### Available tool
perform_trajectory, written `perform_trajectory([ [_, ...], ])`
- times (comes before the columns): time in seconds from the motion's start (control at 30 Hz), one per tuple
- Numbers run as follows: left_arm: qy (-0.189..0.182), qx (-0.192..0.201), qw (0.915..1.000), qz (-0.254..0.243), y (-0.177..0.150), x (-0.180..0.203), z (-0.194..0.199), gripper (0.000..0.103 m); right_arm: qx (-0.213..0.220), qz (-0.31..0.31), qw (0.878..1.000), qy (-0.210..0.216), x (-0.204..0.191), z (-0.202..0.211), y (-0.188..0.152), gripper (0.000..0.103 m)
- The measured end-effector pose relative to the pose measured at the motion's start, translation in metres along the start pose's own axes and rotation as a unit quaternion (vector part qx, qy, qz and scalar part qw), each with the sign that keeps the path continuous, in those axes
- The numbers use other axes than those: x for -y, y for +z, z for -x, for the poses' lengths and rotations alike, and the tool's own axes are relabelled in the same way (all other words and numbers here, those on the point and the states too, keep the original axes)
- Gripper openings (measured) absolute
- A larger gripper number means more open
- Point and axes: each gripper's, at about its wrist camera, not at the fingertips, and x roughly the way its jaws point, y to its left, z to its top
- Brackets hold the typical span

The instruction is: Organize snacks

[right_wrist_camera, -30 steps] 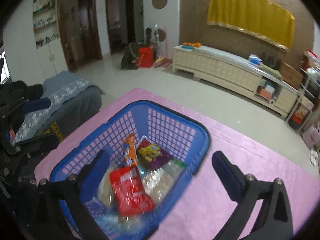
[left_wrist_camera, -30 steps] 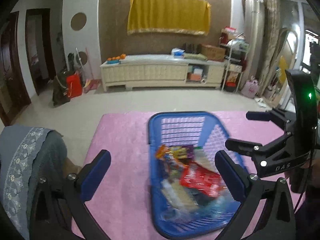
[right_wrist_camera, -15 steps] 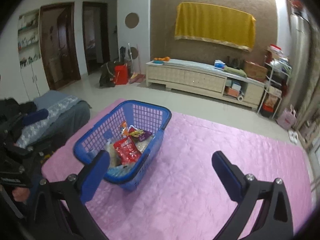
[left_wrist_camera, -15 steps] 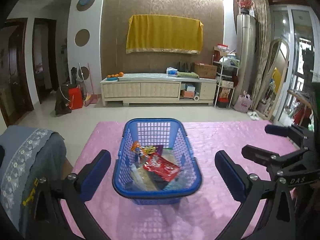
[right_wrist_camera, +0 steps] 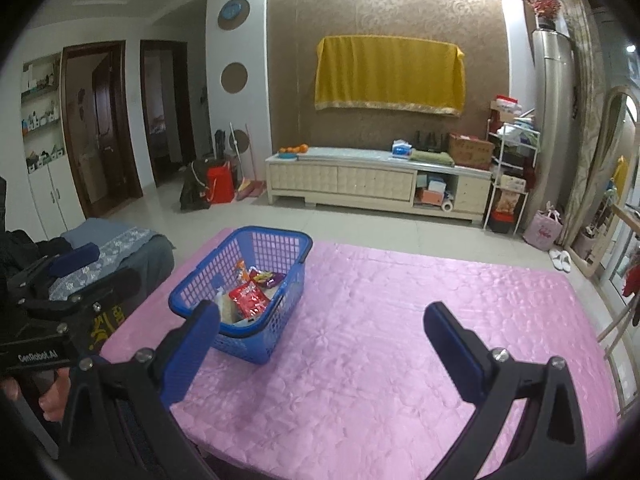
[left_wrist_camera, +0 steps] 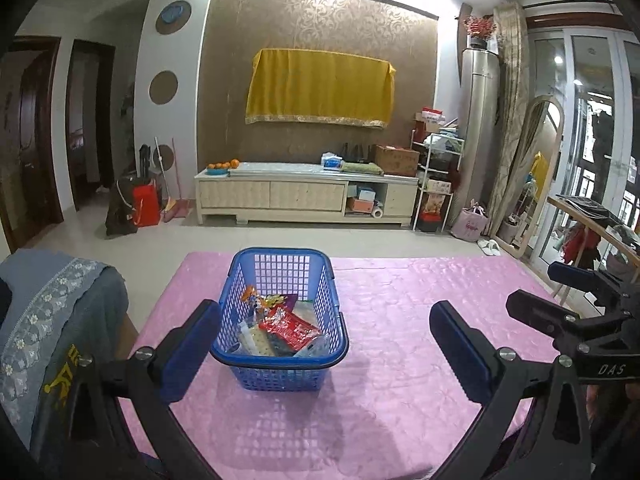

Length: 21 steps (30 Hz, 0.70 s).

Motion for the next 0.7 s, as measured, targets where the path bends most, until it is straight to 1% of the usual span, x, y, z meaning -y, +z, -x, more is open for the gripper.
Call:
perform_trajectory([
  [0.13, -0.003, 0.005, 1.0, -0.003, -0.005, 0.009, 0.012, 0.103, 0.008, -0.009, 1.0, 0.0, -0.001, 0.011, -0.004, 0.103],
  [0.33, -0.006, 0.004, 1.0, -0.007, -0.01, 0.013, 0.02, 0.103, 0.01, -0.013, 1.0, -0.003, -0.004, 0.015, -0.01, 0.103],
  [0.7, -0.008, 0.003, 0.9999, -0.015, -0.015, 0.018, 0.025, 0.103, 0.011, -0.014, 1.0, -0.003, -0.009, 0.025, -0.018, 0.103],
])
